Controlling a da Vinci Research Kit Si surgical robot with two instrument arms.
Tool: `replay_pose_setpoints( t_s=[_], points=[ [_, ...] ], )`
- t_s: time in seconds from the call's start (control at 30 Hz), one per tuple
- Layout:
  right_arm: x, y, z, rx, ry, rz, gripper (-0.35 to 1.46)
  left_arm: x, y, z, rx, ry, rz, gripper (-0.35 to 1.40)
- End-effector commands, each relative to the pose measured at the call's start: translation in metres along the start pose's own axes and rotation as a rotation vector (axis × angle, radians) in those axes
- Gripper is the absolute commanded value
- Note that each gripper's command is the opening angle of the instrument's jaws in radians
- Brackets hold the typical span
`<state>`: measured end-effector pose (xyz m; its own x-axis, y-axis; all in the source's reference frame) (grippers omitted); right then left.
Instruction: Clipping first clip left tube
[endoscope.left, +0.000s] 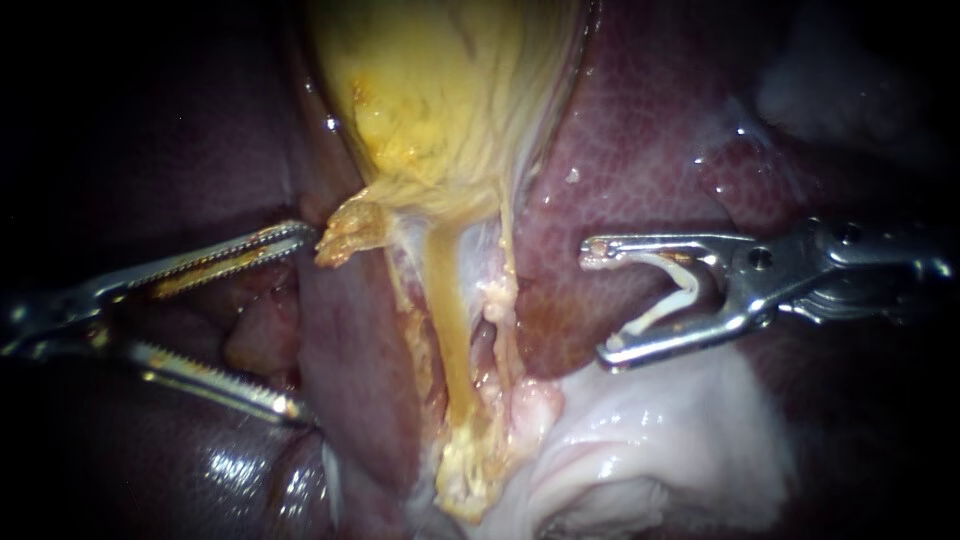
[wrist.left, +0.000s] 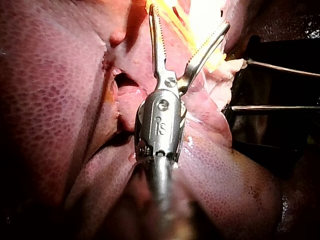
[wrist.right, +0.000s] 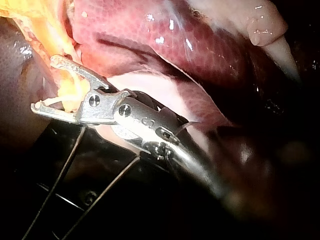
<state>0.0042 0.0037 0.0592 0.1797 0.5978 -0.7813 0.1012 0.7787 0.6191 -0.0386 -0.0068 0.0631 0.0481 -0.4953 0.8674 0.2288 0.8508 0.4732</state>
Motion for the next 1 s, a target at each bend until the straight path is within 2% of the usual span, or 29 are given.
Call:
replay_pose_setpoints(
  t_s=[0.03, 0.2, 0.33, 0.4, 0.57, 0.7, 0.8, 0.93, 1.0],
  points=[
    [-0.0001, 0.0000, -0.0001, 0.001, -0.001, 0.000, 0.60, -0.0003, 0.0001, -0.0001, -0.010, 0.002, -0.001, 0.96],
    [-0.0002, 0.0001, -0.0001, -0.001, -0.002, -0.008, 0.60, -0.0013, 0.0013, -0.0004, -0.081, 0.008, -0.058, 0.88],
    [-0.0003, 0.0003, 0.0000, -0.003, -0.002, -0.008, 0.60, -0.0007, 0.0025, 0.0000, -0.131, 0.009, -0.100, 0.81],
    [-0.0005, 0.0004, 0.0001, -0.005, -0.002, -0.009, 0.60, -0.0004, 0.0031, 0.0003, -0.139, 0.005, -0.118, 0.76],
    [-0.0010, 0.0006, 0.0003, -0.007, -0.002, -0.011, 0.60, 0.0008, 0.0048, 0.0016, -0.163, 0.018, -0.171, 0.66],
    [-0.0011, 0.0008, 0.0004, -0.008, -0.001, -0.012, 0.60, 0.0013, 0.0056, 0.0029, -0.174, 0.025, -0.213, 0.51],
    [-0.0012, 0.0008, 0.0005, -0.009, -0.001, -0.012, 0.60, 0.0018, 0.0059, 0.0035, -0.177, 0.030, -0.241, 0.34],
    [-0.0012, 0.0008, 0.0005, -0.009, -0.001, -0.012, 0.60, 0.0025, 0.0060, 0.0034, -0.188, 0.050, -0.273, -0.22],
    [-0.0012, 0.0008, 0.0005, -0.009, -0.001, -0.012, 0.60, 0.0026, 0.0060, 0.0031, -0.195, 0.052, -0.308, -0.35]
  ],
)
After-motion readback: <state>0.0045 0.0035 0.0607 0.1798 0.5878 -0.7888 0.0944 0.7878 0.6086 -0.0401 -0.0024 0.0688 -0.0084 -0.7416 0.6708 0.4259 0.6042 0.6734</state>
